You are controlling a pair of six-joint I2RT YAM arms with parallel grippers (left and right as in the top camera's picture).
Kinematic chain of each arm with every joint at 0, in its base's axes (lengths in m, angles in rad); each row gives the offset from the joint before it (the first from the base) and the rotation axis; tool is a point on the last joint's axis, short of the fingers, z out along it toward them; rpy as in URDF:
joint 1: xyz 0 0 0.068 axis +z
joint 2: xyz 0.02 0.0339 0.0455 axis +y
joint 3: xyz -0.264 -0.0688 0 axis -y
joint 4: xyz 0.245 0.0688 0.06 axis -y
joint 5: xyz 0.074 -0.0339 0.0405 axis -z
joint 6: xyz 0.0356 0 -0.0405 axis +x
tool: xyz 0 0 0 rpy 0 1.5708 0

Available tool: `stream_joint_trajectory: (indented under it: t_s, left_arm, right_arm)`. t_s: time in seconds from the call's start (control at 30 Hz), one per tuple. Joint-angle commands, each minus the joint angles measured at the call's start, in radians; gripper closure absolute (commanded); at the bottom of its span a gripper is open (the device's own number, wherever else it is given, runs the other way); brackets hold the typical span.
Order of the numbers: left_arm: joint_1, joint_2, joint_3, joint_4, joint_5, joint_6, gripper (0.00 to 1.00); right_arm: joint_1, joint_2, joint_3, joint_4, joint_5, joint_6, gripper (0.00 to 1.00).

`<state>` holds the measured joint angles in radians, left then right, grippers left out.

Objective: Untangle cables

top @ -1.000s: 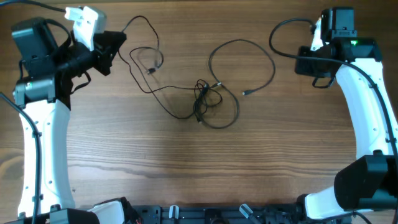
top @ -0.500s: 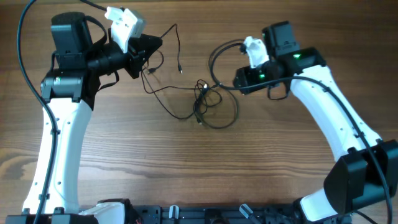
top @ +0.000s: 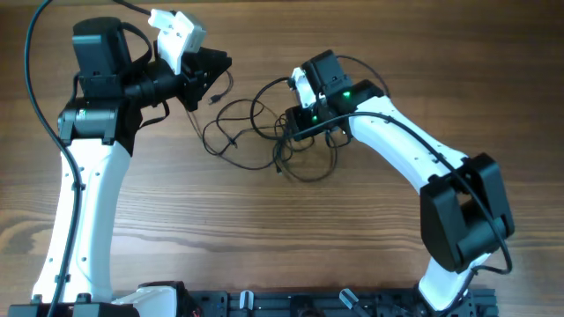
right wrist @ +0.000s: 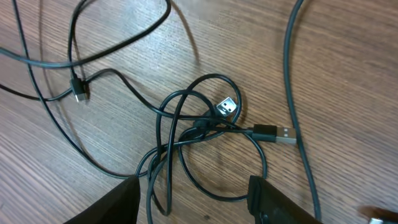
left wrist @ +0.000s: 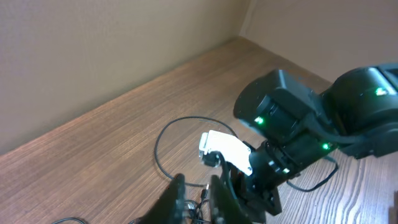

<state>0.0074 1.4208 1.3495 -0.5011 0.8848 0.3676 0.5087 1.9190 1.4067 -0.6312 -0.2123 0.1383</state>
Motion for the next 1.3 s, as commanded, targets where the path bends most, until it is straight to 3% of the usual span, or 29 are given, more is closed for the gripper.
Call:
stream_joint_trajectory:
  t_s: [0.0,0.1,0.4,0.67,0.97,1.17,1.23,1.27]
  left_arm:
    - [-0.004,-0.026,0.005,-0.001,0.012,-0.009,0.82]
    - [-0.004,-0.026,0.005,-0.001,0.012,-0.009,0.76]
    - [-0.004,-0.026,0.005,-0.017,0.012,-0.009,0.75]
    - [-0.004,-0.026,0.005,-0.040,0.012,-0.009,0.73]
    - [-0.004,-0.026,0.005,-0.058,0.012,-0.009,0.72]
    - [-0.004,-0.026,0.005,-0.095,0.012,-0.009,0.72]
    - [-0.004,-0.026,0.005,-0.108,0.012,-0.009,0.72]
    - [-0.004,-0.026,0.005,-0.117,0.012,-0.009,0.72]
  right_arm:
    - [0.025,0.033,-0.008,0.015,0.008,0.018,0.43]
    - [0.051,0.051,-0.008,0.017,0.006,-0.024,0.43]
    - [0.076,0.090,-0.008,0.041,0.068,-0.035,0.43]
    - [0.076,0.111,-0.008,0.041,0.084,-0.035,0.55]
    - [0.076,0.122,-0.008,0.048,0.062,-0.034,0.55]
    - [0.076,0.122,-0.008,0.045,0.061,-0.034,0.69]
    - [0.076,0.122,-0.008,0.045,0.051,-0.034,0.91]
    - [0.076,0.122,-0.008,0.045,0.050,-0.033,0.95]
